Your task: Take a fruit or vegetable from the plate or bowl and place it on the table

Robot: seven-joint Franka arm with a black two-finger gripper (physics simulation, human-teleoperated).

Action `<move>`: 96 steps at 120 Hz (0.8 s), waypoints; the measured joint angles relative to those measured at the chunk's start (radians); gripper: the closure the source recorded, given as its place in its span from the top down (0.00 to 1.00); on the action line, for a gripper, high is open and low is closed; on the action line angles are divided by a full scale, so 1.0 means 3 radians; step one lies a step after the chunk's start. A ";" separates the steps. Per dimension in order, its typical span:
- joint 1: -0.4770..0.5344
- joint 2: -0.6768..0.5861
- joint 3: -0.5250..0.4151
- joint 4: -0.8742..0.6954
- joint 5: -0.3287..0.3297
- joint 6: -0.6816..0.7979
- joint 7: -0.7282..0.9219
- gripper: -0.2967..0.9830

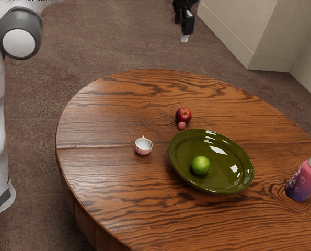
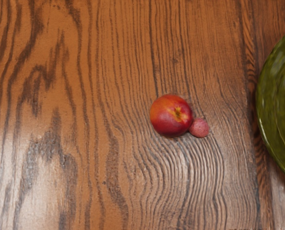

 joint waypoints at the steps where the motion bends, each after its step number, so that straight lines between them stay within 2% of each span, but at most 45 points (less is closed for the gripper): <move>1: -0.0058 0.0004 -0.0004 -0.0005 0.0016 -0.0005 0.0000 0.77; 8: -0.0395 0.0050 -0.0020 -0.0074 0.0102 -0.0033 -0.0001 0.77; 14: -0.0518 0.0086 -0.0025 -0.0150 0.0150 -0.0052 -0.0001 0.77; 26: -0.0462 0.0184 -0.0047 -0.0190 0.0197 -0.0076 -0.0006 0.77; 60: -0.0533 0.0243 -0.0080 -0.0383 -0.0081 -0.0102 -0.0037 0.77; 64: -0.0368 0.0262 -0.0258 -0.0462 -0.0127 -0.0098 -0.0054 0.77; 71: 0.0209 0.0274 -0.0864 -0.0681 -0.0211 -0.0008 -0.0085 0.77; 76: 0.0471 0.0266 -0.1125 -0.0887 -0.0291 0.0101 -0.0097 0.77; 84: 0.0643 0.0240 -0.1299 -0.1159 -0.0421 0.0285 -0.0112 0.77; 96: 0.0675 0.0199 -0.1401 -0.1380 -0.0572 0.0519 -0.0134 0.77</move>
